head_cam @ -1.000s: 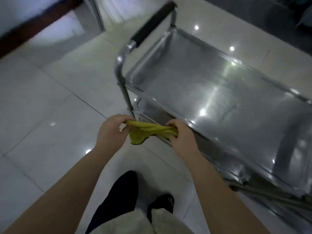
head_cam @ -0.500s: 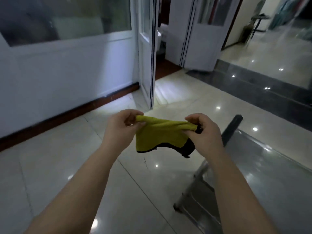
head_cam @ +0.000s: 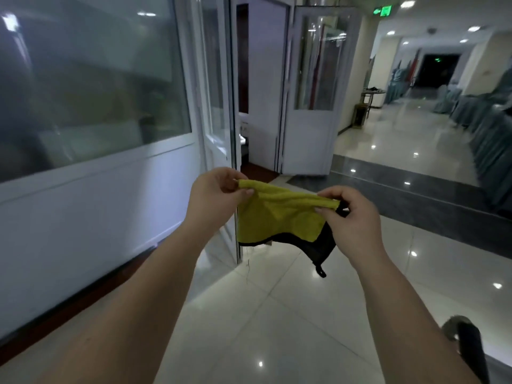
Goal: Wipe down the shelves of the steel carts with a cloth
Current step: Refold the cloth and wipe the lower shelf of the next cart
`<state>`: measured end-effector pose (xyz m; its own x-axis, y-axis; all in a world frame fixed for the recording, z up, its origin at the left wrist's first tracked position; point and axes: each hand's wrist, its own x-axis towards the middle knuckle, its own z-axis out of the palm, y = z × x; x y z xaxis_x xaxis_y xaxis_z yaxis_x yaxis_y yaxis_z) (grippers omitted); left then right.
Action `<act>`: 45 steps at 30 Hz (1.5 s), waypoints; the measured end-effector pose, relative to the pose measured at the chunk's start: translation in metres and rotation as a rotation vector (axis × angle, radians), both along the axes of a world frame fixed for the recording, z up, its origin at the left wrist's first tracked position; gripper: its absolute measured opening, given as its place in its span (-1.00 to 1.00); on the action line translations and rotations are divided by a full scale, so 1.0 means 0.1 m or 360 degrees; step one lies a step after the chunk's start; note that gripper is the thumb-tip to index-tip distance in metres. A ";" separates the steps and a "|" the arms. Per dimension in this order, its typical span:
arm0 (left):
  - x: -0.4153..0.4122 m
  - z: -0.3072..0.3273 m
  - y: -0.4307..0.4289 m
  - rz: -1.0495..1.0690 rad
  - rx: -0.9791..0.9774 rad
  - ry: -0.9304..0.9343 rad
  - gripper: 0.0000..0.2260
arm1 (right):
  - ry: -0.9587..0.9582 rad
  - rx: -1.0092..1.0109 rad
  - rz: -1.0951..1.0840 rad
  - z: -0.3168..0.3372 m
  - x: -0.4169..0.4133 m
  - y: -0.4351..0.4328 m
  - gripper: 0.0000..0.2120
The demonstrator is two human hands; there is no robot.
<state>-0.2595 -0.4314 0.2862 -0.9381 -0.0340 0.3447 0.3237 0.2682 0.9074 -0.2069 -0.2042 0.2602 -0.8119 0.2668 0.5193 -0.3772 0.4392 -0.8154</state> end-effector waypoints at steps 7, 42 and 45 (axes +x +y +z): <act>-1.75 0.51 0.50 -0.0125 -0.0024 0.0178 -0.84 | 0.0110 -0.0062 -0.0169 0.48 -1.66 0.46 -0.73; -3.73 0.50 8.64 -0.2635 0.0187 0.0126 -0.83 | 0.0105 0.0292 -0.2774 0.48 -2.06 5.72 -0.70; -3.50 0.37 9.28 -0.2876 0.0134 0.0068 -0.82 | 0.0019 0.0326 -0.3023 0.34 -1.92 6.01 -0.75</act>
